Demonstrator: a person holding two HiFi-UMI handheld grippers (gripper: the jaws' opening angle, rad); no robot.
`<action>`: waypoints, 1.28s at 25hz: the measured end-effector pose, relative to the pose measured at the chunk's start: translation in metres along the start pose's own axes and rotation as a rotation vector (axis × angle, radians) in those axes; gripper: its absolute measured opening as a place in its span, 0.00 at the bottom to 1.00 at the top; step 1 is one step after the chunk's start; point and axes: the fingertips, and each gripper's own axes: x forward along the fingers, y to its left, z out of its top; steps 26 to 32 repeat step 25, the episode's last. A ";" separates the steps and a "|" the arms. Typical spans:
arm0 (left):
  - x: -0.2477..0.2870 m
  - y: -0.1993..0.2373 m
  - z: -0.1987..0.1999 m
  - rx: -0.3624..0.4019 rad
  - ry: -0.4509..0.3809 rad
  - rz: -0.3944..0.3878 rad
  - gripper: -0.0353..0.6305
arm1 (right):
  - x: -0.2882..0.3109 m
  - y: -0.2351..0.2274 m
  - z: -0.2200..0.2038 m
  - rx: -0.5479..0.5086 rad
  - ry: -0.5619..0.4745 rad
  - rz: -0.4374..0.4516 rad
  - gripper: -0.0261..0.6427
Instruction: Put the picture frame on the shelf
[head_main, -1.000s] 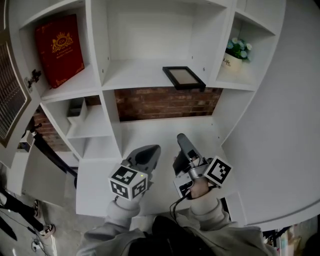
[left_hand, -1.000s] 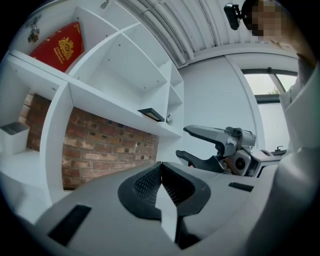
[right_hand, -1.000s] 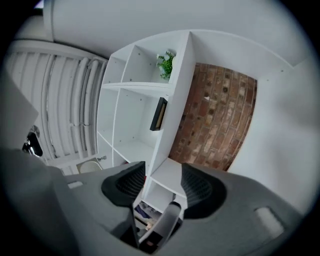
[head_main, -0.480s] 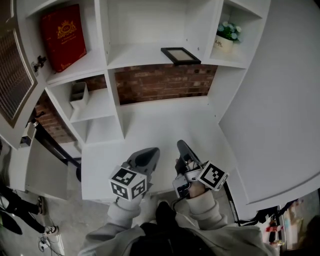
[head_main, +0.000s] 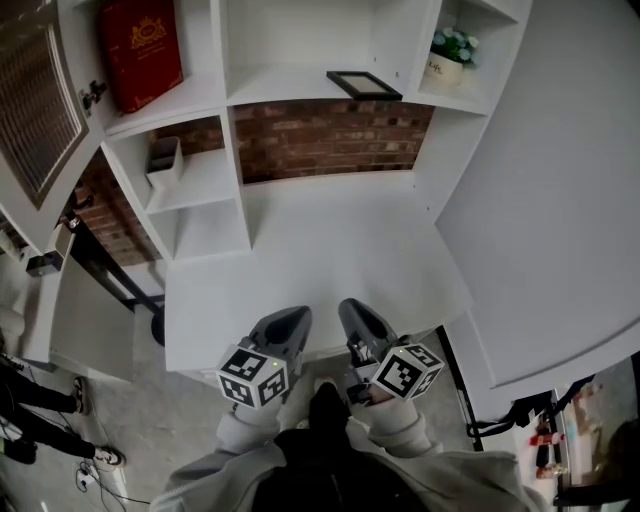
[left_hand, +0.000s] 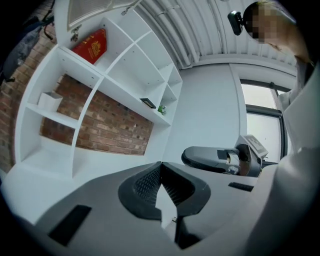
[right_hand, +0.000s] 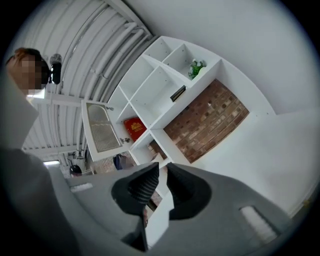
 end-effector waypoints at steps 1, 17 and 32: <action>-0.006 -0.001 -0.006 -0.014 0.004 0.004 0.06 | -0.005 0.002 -0.007 -0.021 0.004 -0.013 0.11; -0.029 -0.023 -0.022 -0.027 0.005 -0.022 0.06 | -0.039 0.026 -0.017 -0.103 -0.042 -0.088 0.04; -0.029 -0.016 -0.027 -0.028 0.029 -0.021 0.06 | -0.025 0.025 -0.016 -0.058 -0.026 -0.070 0.04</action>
